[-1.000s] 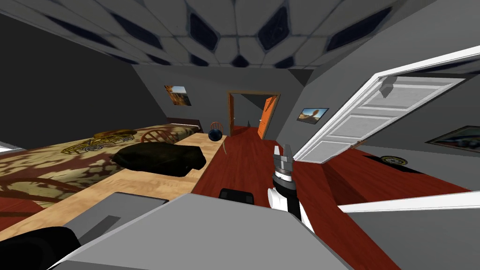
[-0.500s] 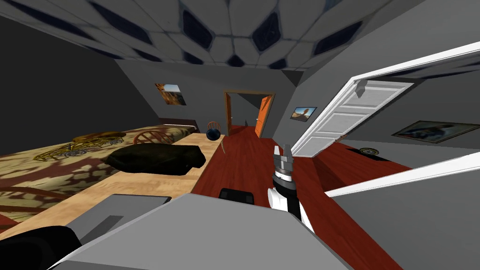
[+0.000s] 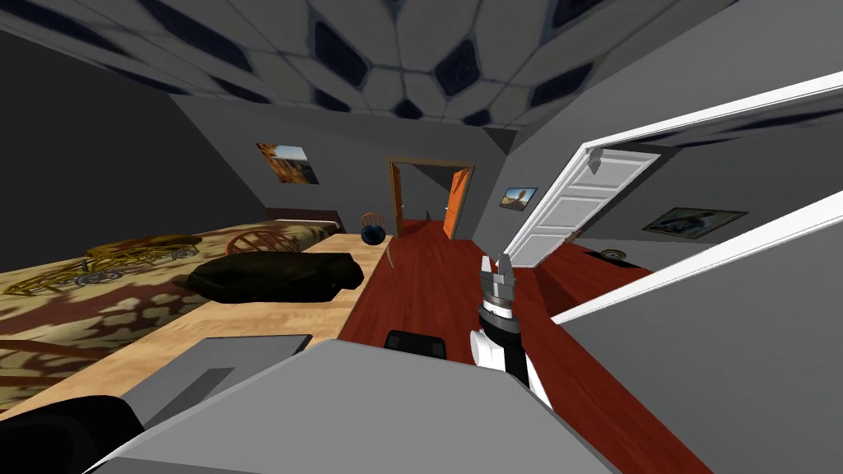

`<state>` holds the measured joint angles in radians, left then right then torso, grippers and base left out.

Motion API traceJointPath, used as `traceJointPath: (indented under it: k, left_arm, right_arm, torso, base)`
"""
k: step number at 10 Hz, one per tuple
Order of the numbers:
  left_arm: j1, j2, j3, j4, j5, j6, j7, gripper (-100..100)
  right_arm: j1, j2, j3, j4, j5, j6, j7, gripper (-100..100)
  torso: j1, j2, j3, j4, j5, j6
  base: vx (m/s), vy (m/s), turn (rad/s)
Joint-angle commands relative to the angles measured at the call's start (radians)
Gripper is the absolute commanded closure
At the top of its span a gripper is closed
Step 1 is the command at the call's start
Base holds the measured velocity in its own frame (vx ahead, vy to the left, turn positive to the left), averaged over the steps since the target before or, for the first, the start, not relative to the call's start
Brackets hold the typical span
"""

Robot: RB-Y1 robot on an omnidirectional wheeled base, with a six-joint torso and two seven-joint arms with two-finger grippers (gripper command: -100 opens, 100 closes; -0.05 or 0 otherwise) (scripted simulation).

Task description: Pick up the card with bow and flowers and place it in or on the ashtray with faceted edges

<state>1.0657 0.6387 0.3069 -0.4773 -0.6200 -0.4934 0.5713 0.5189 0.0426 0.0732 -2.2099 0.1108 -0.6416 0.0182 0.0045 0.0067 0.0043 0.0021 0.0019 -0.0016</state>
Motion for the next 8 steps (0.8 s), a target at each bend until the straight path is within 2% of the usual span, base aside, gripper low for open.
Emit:
traceJointPath:
  k: [1,2,4,5,7,8]
  left_arm:
    - [-0.015,0.003,0.005,0.028,0.002,-0.015,-0.010,100]
    - [-0.034,0.029,0.004,0.037,0.004,-0.023,0.023,100]
    - [-0.043,0.041,0.003,0.041,0.005,-0.027,0.039,100]
    - [-0.060,0.065,0.003,0.047,0.006,-0.036,0.066,100]
    - [-0.068,0.075,0.003,0.050,0.007,-0.039,0.078,100]
    - [-0.083,0.096,0.004,0.055,0.008,-0.048,0.101,100]
  right_arm:
    - [0.000,0.000,0.000,0.000,0.000,0.000,0.000,0]
    - [0.000,0.000,0.000,0.000,0.000,0.000,0.000,0]
    - [0.000,0.000,0.000,0.000,0.000,0.000,0.000,0]
    - [0.000,0.000,0.000,0.000,0.000,0.000,0.000,0]
    - [0.000,0.000,0.000,0.000,0.000,0.000,0.000,0]
    - [0.000,0.000,0.000,0.000,0.000,0.000,0.000,0]
  torso:
    - [0.000,0.000,0.000,0.000,0.000,0.000]
    - [-0.002,-0.004,-0.002,-0.001,0.000,-0.001]
    - [0.000,0.000,0.000,0.000,-0.002,0.002]
    - [0.000,0.000,0.000,0.000,-0.001,-0.001]
    - [0.002,0.002,0.001,0.001,-0.001,0.001]
    - [0.000,0.000,0.000,0.001,0.000,-0.001]
  base:
    - [-0.026,-0.006,0.019]
    - [-0.085,-0.006,-0.138]
    - [-0.140,0.018,-0.145]
    - [-0.138,0.047,-0.104]
    - [-0.131,0.037,-0.096]
    - [-0.105,0.003,-0.110]
